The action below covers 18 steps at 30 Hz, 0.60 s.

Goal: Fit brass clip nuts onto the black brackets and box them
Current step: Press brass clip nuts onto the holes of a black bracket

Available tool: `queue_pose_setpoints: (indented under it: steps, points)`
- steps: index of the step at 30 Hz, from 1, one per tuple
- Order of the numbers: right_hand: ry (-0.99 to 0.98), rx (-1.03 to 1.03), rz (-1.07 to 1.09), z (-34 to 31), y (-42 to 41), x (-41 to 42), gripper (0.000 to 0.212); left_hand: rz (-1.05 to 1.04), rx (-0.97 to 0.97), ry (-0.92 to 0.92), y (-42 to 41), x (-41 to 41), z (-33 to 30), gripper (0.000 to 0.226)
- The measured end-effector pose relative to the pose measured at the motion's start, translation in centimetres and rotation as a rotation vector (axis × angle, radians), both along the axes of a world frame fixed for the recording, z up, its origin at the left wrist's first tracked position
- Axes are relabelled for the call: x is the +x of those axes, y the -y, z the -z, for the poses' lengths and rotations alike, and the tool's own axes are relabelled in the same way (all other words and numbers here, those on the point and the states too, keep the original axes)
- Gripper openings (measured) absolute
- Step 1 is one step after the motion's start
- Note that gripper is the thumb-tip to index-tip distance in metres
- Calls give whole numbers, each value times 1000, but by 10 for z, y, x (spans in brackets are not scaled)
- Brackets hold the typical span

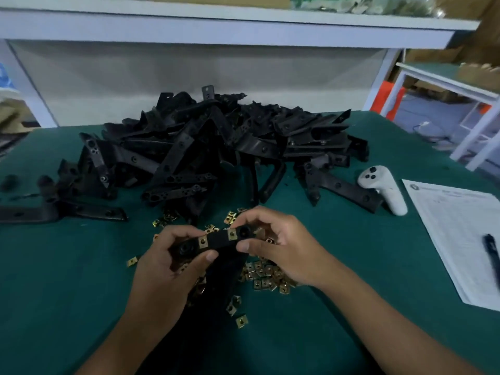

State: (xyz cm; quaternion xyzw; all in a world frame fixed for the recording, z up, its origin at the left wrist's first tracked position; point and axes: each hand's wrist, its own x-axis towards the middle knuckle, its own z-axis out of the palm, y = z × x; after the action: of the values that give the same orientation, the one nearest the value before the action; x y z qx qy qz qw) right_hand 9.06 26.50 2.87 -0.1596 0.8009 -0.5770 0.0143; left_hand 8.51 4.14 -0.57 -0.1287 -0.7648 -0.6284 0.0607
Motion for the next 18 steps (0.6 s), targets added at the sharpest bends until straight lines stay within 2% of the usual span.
queue_pose_setpoints:
  steps: [5,9,13,18]
  points:
    - [-9,-31,58,-20,-6,13,21,21,-26,-60,-10,5,-24,21]
    - [-324,84,254,-35,-21,50,23,79,34,-118,-32,19,-47,25]
    - [-515,43,491,-39,-50,116,25,280,17,-242,-73,47,-72,27]
    - [-541,98,812,-48,-97,202,25,504,-63,-374,-150,88,-90,26]
